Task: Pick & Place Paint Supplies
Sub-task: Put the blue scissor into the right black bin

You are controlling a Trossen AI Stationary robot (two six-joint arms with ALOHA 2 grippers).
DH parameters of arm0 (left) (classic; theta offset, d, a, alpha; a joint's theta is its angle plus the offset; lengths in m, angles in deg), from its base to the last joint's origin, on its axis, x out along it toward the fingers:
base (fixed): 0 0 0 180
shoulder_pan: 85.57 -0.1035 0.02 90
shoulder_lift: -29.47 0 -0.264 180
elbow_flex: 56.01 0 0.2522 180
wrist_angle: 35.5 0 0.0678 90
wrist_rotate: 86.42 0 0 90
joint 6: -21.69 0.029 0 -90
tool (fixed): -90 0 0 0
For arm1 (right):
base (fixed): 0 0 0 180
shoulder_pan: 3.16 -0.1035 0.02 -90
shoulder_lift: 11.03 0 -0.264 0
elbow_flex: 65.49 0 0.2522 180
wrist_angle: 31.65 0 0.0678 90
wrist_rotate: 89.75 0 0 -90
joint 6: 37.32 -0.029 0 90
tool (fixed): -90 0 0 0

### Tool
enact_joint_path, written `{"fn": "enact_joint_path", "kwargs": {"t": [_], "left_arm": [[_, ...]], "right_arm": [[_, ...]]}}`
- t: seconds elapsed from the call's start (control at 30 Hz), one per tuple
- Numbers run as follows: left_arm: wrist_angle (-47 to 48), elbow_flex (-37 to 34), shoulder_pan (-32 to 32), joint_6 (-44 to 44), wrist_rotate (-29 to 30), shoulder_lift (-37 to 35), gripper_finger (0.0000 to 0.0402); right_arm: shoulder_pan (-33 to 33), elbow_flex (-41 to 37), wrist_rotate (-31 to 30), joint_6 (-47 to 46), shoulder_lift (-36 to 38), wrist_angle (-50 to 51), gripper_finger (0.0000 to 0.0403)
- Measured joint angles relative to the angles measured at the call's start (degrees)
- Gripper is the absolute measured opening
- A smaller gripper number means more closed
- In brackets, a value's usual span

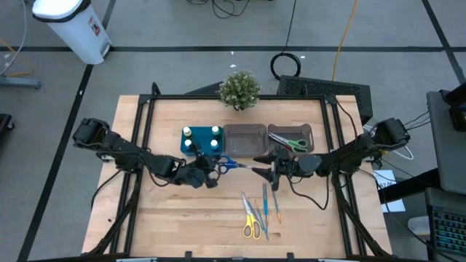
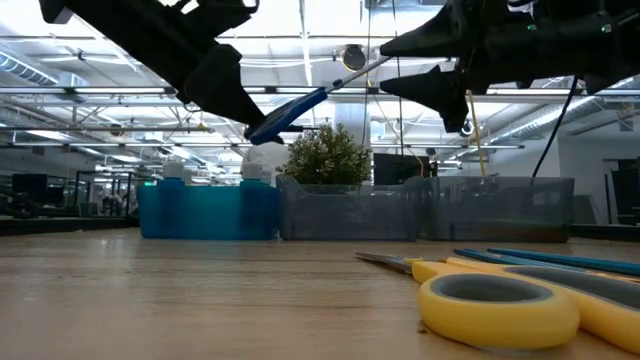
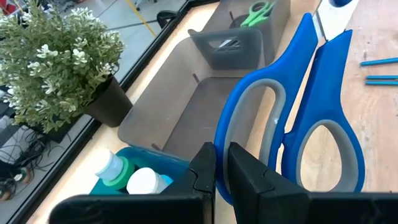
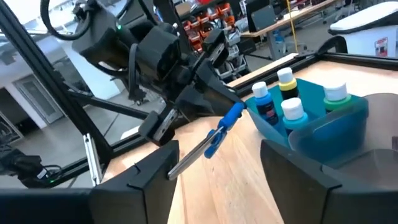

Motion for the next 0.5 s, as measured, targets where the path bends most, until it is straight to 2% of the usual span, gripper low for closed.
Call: {"fn": "enact_joint_path", "kwargs": {"t": [0.17,0.27,0.43,0.5], "left_arm": [[0.1,0.0,0.0,-0.2,-0.4,0.0,0.002],[0.9,0.0,0.0,-0.3,-3.6,0.0,0.002],[6.0,0.0,0.5,0.0,-12.5,0.0,0.002],[6.9,0.0,1.1,0.2,-13.3,0.1,0.002]], "right_arm": [[0.3,0.0,0.2,0.5,0.0,0.7,0.02],[0.1,0.0,1.1,2.6,0.0,0.4,0.0193],[0.6,0.0,10.4,3.3,0.0,0.1,0.019],[0.7,0.0,11.8,2.3,0.0,0.0,0.0191]]}}
